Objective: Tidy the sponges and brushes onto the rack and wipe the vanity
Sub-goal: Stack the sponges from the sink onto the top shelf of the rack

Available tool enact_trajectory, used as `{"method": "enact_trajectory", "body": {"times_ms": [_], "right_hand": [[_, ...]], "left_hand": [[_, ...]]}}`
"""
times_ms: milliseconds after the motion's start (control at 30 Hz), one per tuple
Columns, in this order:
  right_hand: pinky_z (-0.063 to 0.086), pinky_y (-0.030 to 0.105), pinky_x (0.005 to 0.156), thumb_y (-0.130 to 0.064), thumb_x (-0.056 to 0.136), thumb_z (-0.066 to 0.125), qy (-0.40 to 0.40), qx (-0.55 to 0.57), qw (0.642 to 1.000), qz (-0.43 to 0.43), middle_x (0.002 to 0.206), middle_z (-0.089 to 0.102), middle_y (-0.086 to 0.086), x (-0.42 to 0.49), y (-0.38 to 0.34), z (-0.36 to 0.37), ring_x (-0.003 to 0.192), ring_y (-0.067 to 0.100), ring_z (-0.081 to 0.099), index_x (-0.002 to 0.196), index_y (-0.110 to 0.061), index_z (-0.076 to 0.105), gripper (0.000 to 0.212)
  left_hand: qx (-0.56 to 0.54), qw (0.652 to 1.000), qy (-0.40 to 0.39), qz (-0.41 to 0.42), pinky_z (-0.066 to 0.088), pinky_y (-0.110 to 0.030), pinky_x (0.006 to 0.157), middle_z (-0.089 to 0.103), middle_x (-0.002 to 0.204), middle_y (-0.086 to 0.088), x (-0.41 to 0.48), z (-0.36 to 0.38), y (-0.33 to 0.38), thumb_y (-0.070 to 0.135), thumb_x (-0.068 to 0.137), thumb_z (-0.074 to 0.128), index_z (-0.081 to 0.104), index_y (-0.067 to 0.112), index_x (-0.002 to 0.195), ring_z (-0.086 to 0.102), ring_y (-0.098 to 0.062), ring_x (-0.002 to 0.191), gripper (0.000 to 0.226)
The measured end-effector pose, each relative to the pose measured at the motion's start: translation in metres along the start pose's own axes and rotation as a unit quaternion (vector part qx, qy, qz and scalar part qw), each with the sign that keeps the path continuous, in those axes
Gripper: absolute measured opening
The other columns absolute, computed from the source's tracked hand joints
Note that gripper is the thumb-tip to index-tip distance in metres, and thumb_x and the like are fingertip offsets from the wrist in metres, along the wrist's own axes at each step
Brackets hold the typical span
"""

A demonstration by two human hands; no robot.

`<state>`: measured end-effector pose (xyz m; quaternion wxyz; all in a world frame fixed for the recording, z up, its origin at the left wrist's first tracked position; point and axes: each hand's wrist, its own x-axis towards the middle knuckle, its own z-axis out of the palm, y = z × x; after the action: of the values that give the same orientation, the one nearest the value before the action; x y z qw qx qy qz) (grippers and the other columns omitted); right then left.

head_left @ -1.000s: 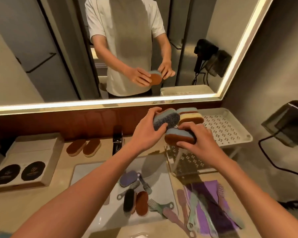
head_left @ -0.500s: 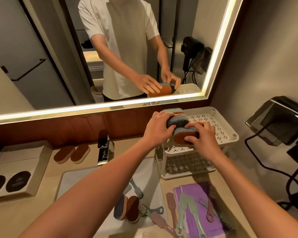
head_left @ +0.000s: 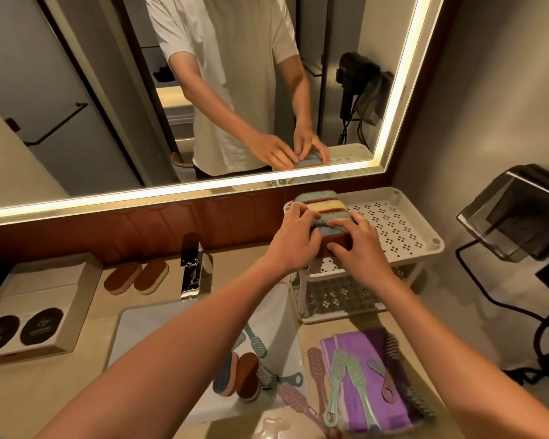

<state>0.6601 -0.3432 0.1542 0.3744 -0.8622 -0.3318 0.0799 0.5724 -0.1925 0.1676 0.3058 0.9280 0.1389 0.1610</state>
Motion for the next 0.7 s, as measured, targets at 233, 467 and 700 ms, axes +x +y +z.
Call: {"method": "enact_trajectory", "body": {"times_ms": [233,467,700], "right_hand": [[0.031,0.048,0.122,-0.018,0.092,0.071,0.002,0.021,1.0,-0.01,0.164,0.02,0.002,-0.008,-0.002,0.003,0.152,0.027,0.02,0.14,-0.036,0.052,0.055],[0.029,0.048,0.123,-0.016,0.096,0.061,0.1,0.049,0.993,-0.025,0.159,0.026,-0.002,-0.048,-0.025,0.006,0.151,0.018,0.017,0.137,-0.028,0.053,0.043],[0.024,0.011,0.112,-0.008,0.098,0.058,0.067,0.112,0.991,-0.043,0.139,0.044,-0.009,-0.122,-0.048,0.068,0.138,0.007,0.036,0.122,-0.026,0.064,0.031]], "left_hand": [[0.004,1.0,0.002,-0.003,0.033,-0.045,0.118,0.042,0.15,-0.009,-0.022,0.0,-0.015,0.029,0.102,0.049,0.045,0.012,0.147,0.036,-0.025,0.139,0.049],[-0.016,0.999,0.046,0.001,0.023,-0.043,0.12,0.037,0.157,-0.004,-0.06,0.002,-0.022,0.035,0.1,0.051,0.042,0.019,0.151,0.028,-0.022,0.146,0.054],[-0.047,0.997,-0.014,-0.059,0.017,-0.044,0.121,0.03,0.16,-0.003,-0.142,0.019,-0.07,0.033,0.101,0.048,0.035,0.023,0.153,0.023,-0.022,0.148,0.055]]}}
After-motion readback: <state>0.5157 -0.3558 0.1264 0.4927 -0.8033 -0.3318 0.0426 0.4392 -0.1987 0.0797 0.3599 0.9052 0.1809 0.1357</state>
